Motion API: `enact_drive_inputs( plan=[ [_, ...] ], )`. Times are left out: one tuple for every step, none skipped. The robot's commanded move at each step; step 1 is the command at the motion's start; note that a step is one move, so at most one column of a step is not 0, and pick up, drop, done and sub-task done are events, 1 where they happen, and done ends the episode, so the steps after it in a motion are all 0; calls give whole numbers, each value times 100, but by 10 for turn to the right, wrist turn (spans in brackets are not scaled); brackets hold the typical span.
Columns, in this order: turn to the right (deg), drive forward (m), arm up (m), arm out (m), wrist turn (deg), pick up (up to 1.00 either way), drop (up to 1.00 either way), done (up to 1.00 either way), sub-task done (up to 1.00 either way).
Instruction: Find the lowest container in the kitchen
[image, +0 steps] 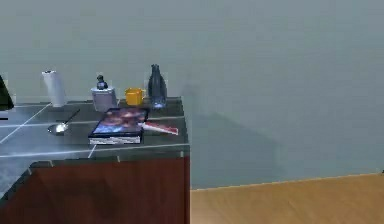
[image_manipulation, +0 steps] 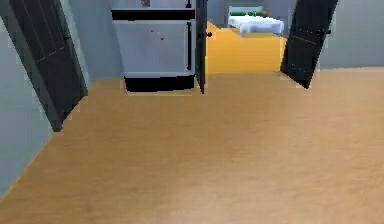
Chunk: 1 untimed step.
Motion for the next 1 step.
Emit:
enact_drive_inputs(
  plan=[
    [450, 0, 0, 0, 0, 0, 0, 0, 0]
  ],
)
